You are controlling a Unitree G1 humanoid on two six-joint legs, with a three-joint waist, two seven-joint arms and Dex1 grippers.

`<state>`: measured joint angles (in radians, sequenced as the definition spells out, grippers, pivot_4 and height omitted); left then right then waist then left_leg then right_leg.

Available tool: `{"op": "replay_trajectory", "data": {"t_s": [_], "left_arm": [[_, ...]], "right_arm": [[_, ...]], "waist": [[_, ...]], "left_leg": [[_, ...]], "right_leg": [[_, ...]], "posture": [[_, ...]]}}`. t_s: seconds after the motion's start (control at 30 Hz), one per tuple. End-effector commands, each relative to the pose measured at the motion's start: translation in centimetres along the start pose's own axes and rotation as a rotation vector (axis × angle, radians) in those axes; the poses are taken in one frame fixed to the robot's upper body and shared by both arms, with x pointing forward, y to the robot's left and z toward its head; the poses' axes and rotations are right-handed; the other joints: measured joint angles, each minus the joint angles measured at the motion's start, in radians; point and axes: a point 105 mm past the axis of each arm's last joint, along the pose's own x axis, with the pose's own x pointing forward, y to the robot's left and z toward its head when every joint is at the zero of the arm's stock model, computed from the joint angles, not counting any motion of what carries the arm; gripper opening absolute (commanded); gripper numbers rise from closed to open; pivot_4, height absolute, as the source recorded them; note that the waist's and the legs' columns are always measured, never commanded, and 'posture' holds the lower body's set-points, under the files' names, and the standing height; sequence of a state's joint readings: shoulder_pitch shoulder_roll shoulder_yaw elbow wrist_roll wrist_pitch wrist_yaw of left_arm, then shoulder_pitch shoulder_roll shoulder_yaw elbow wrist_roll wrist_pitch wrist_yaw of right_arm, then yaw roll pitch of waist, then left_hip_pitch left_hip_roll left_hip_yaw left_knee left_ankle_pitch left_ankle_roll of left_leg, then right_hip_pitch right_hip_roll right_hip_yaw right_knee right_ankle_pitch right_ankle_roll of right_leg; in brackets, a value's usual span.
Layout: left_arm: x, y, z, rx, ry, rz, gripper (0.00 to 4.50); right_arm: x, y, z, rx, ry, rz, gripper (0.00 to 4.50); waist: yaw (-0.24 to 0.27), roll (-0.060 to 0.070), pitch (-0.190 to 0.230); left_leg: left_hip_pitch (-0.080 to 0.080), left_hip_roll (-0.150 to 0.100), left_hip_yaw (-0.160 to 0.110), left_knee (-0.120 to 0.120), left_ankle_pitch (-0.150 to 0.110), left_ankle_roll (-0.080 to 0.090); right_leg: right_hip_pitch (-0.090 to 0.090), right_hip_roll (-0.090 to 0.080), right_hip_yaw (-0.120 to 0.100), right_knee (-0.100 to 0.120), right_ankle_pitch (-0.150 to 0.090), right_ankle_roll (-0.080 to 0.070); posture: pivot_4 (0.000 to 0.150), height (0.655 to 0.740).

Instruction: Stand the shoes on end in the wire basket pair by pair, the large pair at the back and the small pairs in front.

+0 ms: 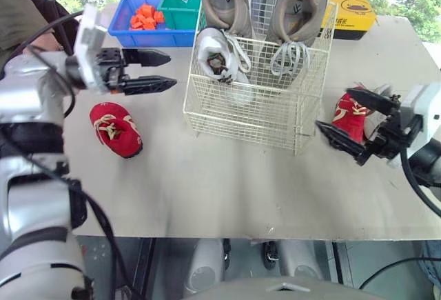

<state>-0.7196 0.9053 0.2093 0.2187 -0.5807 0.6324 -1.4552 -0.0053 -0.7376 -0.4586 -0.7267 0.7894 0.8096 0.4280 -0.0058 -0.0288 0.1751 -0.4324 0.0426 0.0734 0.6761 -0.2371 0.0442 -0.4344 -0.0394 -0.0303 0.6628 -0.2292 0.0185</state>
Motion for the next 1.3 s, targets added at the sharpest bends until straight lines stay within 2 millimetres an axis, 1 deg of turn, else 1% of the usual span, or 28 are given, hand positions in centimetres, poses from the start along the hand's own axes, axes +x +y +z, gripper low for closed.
{"op": "replay_trajectory", "data": {"t_s": [0.03,0.1,0.17,0.23,0.27,0.3,0.33,0.4,0.47,0.53,0.6,0.67,0.7,0.77,0.8,0.83,0.87,0.9,0.93,0.97,1.03,1.07,1.1,1.13,1.17,1.2,1.27,1.3], "left_arm": [[1.8,-5.0,2.2,0.032,-0.073,-0.070,4.43],[3.3,-6.9,2.1,0.014,-0.102,-0.072,4.43],[4.8,-8.8,2.0,0.010,-0.121,-0.101,4.43],[6.0,-10.3,1.9,0.010,-0.135,-0.123,4.43],[6.6,-11.1,1.7,0.022,-0.130,-0.140,4.43],[7.0,-11.7,1.5,0.032,-0.125,-0.155,4.43],[7.3,-12.3,1.4,0.046,-0.118,-0.170,4.43],[7.7,-13.0,1.4,0.070,-0.110,-0.184,4.43],[8.0,-13.3,1.5,0.078,-0.116,-0.194,4.43],[8.2,-13.6,1.8,0.089,-0.128,-0.206,4.43],[8.3,-13.9,2.0,0.107,-0.129,-0.218,4.50],[8.4,-14.1,2.1,0.118,-0.124,-0.226,4.50],[8.3,-14.1,2.1,0.126,-0.119,-0.231,4.50],[8.3,-14.3,2.1,0.135,-0.113,-0.237,4.50],[8.3,-14.3,2.1,0.135,-0.115,-0.236,4.50],[8.3,-14.3,2.1,0.134,-0.116,-0.235,4.50],[8.3,-14.3,2.1,0.131,-0.118,-0.234,4.50],[8.2,-14.3,2.1,0.127,-0.118,-0.233,4.50],[8.2,-14.3,2.0,0.114,-0.123,-0.232,4.50],[8.1,-14.3,2.0,0.105,-0.127,-0.231,4.50],[8.1,-14.2,1.7,0.090,-0.129,-0.223,4.50],[8.1,-14.1,1.6,0.070,-0.143,-0.215,4.50],[8.1,-14.0,1.5,0.055,-0.153,-0.209,4.50],[8.1,-13.8,1.4,0.034,-0.168,-0.199,4.50],[8.2,-13.7,1.3,0.018,-0.184,-0.189,4.50],[8.3,-13.3,1.4,-0.008,-0.217,-0.164,4.50],[8.4,-12.6,1.3,0.005,-0.247,-0.109,4.50],[8.5,-12.3,1.3,0.015,-0.267,-0.080,4.50]], "right_arm": [[-1.5,-3.7,0.2,-0.008,0.046,-0.162,4.50],[-1.5,-5.4,0.2,-0.047,0.098,-0.205,4.50],[-1.5,-7.4,-1.2,-0.050,0.251,-0.259,4.50],[-1.4,-9.2,-2.1,-0.013,0.331,-0.290,4.50],[-0.9,-10.6,-2.9,0.034,0.378,-0.315,4.50],[-0.4,-11.6,-3.5,0.071,0.418,-0.329,4.50],[0.1,-12.4,-4.0,0.099,0.454,-0.330,4.50],[1.2,-13.8,-4.6,0.142,0.502,-0.338,4.50],[2.4,-14.9,-5.3,0.163,0.545,-0.349,4.50],[3.0,-15.9,-6.5,0.154,0.619,-0.381,4.50],[3.0,-17.0,-7.8,0.122,0.691,-0.414,3.99],[3.2,-17.3,-8.5,0.131,0.721,-0.407,3.16],[3.3,-17.6,-8.8,0.121,0.736,-0.411,2.63],[3.2,-18.0,-9.2,0.102,0.755,-0.416,1.64],[3.2,-18.1,-9.2,0.112,0.750,-0.409,1.53],[3.2,-18.1,-9.1,0.121,0.744,-0.402,0.90],[3.1,-18.1,-9.1,0.129,0.741,-0.395,0.66],[3.1,-18.1,-8.9,0.141,0.718,-0.386,0.32],[2.9,-18.2,-8.2,0.157,0.660,-0.389,0.07],[2.7,-18.2,-7.5,0.166,0.618,-0.392,0.07],[2.4,-18.1,-4.2,0.192,0.394,-0.403,0.07],[1.9,-17.7,-2.4,0.166,0.282,-0.406,0.07],[1.3,-17.2,-1.2,0.143,0.210,-0.414,0.07],[0.8,-16.0,0.7,0.070,0.097,-0.407,0.07],[0.3,-14.8,2.3,0.028,-0.011,-0.397,0.07],[-0.1,-13.1,4.4,0.008,-0.149,-0.379,0.07],[-0.9,-10.2,7.6,-0.020,-0.372,-0.356,0.07],[-0.9,-8.6,8.7,-0.032,-0.446,-0.323,0.07]], "waist": [[0.002,0.000,0.000],[0.005,0.000,0.000],[0.005,0.000,0.000],[0.004,0.000,0.000],[0.004,0.000,0.000],[-0.001,0.001,0.000],[-0.007,0.001,0.000],[-0.012,0.002,0.000],[-0.008,0.002,0.000],[-0.007,0.003,0.000],[-0.004,0.002,0.000],[0.000,0.002,0.000],[0.000,0.003,0.000],[-0.001,0.002,0.000],[0.001,0.002,0.000],[0.002,0.002,0.000],[0.004,0.002,0.000],[0.004,0.002,0.000],[0.004,0.002,0.000],[0.005,0.002,0.000],[0.016,0.003,0.000],[0.020,0.004,0.000],[0.020,0.006,0.000],[0.019,0.006,0.000],[0.018,0.007,0.000],[0.018,0.007,-0.001],[0.012,0.008,-0.001],[0.007,0.008,-0.001]], "left_leg": [[0.000,0.000,0.000,0.000,0.000,0.000],[0.002,-0.001,0.000,0.001,0.000,0.000],[0.005,-0.002,0.000,0.001,-0.002,0.003],[0.010,-0.003,0.001,0.001,-0.003,0.005],[0.013,-0.002,0.000,0.001,-0.003,0.005],[0.019,-0.002,0.000,0.000,-0.003,0.005],[0.021,-0.002,0.001,-0.001,-0.003,0.005],[0.021,-0.002,0.003,-0.001,-0.003,0.005],[0.020,-0.003,0.003,-0.001,-0.003,0.005],[0.019,-0.003,0.003,-0.002,-0.003,0.005],[0.018,-0.003,0.003,-0.002,-0.003,0.005],[0.017,-0.003,0.002,-0.002,-0.003,0.005],[0.017,-0.003,0.002,-0.002,-0.003,0.005],[0.016,-0.003,0.003,-0.002,-0.003,0.005],[0.017,-0.003,0.003,-0.002,-0.003,0.004],[0.017,-0.003,0.003,-0.002,-0.003,0.004],[0.017,-0.004,0.003,-0.002,-0.003,0.005],[0.017,-0.004,0.003,-0.001,-0.004,0.007],[0.018,-0.004,0.003,-0.001,-0.004,0.007],[0.018,-0.004,0.003,-0.001,-0.004,0.007],[0.018,-0.003,0.003,-0.001,-0.004,0.007],[0.017,-0.003,0.003,-0.001,-0.004,0.006],[0.017,-0.003,0.003,-0.002,-0.002,0.003],[0.017,-0.003,0.003,-0.002,-0.002,0.002],[0.017,-0.003,0.003,-0.002,-0.002,0.002],[0.017,-0.003,0.004,-0.005,-0.002,0.002],[0.019,-0.002,0.004,-0.005,-0.002,0.002],[0.019,-0.001,0.003,-0.005,-0.001,0.001]], "right_leg": [[0.000,0.000,0.001,0.000,0.000,0.000],[0.002,-0.004,0.000,0.000,0.000,0.000],[0.004,-0.004,0.001,0.001,0.000,0.000],[0.009,-0.003,0.002,0.000,0.000,0.000],[0.012,-0.003,0.001,0.000,-0.001,0.000],[0.017,0.000,0.002,-0.001,-0.004,0.001],[0.019,0.001,0.003,-0.001,-0.004,0.001],[0.018,0.002,0.006,0.000,-0.001,-0.003],[0.017,0.003,0.007,0.000,-0.001,-0.002],[0.016,0.004,0.006,-0.001,0.000,-0.001],[0.016,0.004,0.006,-0.002,0.000,-0.001],[0.015,0.004,0.005,-0.004,0.000,-0.001],[0.016,0.004,0.005,-0.005,0.000,-0.001],[0.016,0.003,0.006,-0.005,0.000,0.000],[0.016,0.003,0.007,-0.005,0.000,0.000],[0.016,0.002,0.006,-0.005,0.000,0.000],[0.016,0.002,0.006,-0.005,0.000,0.000],[0.017,0.001,0.006,-0.005,0.000,0.000],[0.017,0.001,0.006,-0.005,0.000,0.000],[0.017,0.001,0.006,-0.005,0.000,0.000],[0.017,0.001,0.005,-0.004,0.000,0.000],[0.017,0.001,0.005,-0.004,0.000,0.000],[0.016,0.001,0.006,-0.004,0.000,0.000],[0.015,0.001,0.006,-0.002,-0.001,0.002],[0.015,0.001,0.006,-0.002,-0.001,0.002],[0.014,0.001,0.007,-0.003,-0.001,0.002],[0.014,0.002,0.007,-0.002,-0.001,0.002],[0.014,0.003,0.007,0.000,-0.001,0.003]], "posture": [[0.150,0.7400],[0.150,0.7400],[0.150,0.7400],[0.150,0.7400],[0.150,0.7400],[0.150,0.7400],[0.150,0.7400],[0.150,0.7400],[0.150,0.7400],[0.150,0.7400],[0.150,0.7400],[0.150,0.7400],[0.150,0.7400],[0.150,0.7400],[0.150,0.7400],[0.150,0.7400],[0.150,0.7400],[0.150,0.7400],[0.150,0.7400],[0.150,0.7400],[0.150,0.7400],[0.150,0.7400],[0.150,0.7400],[0.150,0.7400],[0.150,0.7400],[0.150,0.7400],[0.150,0.7400],[0.150,0.7400]]}}
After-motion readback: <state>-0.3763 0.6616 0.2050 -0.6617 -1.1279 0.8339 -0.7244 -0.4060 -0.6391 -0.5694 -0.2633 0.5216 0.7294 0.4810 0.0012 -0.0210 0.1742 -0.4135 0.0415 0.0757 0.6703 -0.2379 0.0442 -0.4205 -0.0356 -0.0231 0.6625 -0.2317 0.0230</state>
